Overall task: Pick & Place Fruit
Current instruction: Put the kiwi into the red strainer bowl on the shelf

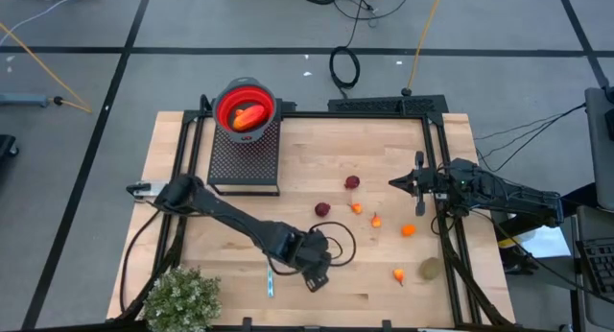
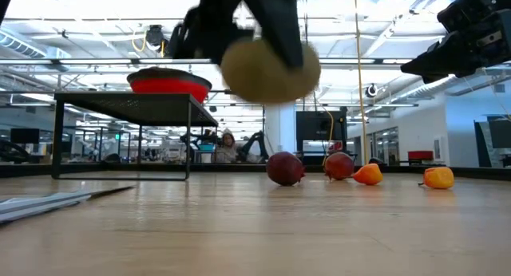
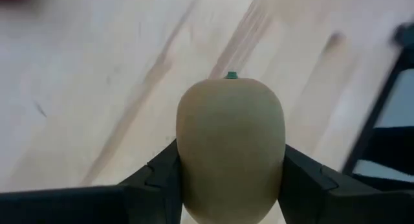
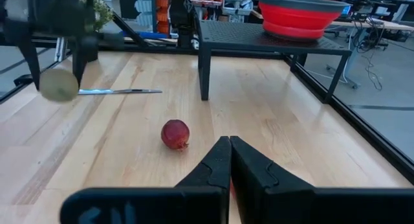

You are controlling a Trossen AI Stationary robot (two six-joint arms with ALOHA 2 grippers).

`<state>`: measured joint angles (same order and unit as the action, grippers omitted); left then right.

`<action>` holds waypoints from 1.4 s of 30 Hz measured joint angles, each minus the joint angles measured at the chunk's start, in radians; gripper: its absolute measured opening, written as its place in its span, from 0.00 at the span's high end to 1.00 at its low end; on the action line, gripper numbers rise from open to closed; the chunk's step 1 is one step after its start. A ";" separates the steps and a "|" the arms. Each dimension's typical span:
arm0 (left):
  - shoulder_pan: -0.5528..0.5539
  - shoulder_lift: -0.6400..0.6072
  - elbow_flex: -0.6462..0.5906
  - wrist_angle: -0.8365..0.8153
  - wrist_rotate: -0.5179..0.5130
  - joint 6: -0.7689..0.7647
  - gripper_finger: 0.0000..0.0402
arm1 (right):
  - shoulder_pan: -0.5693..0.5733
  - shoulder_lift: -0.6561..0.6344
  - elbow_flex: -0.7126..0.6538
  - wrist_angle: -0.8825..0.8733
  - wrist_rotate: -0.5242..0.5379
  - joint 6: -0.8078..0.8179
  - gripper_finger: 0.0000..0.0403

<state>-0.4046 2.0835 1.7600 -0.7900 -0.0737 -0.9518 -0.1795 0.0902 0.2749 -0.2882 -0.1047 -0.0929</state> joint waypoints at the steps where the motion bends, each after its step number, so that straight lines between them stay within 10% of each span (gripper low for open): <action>1: 0.001 -0.018 0.000 0.002 -0.011 0.001 0.55 | 0.000 0.000 0.000 0.000 0.000 0.000 1.00; 12: 0.003 -0.208 0.001 0.038 -0.229 0.027 0.54 | 0.000 0.000 0.000 -0.001 0.000 -0.001 1.00; 23: 0.007 -0.307 0.001 0.346 -0.375 0.368 0.54 | 0.000 0.000 0.000 -0.002 0.000 -0.002 1.00; 42: 0.006 -0.314 0.001 1.016 -0.108 0.922 0.54 | 0.000 0.000 0.000 -0.001 0.000 -0.005 1.00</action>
<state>-0.3988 1.7699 1.7611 0.2263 -0.1815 -0.0301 -0.1799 0.0898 0.2749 -0.2893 -0.1047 -0.0982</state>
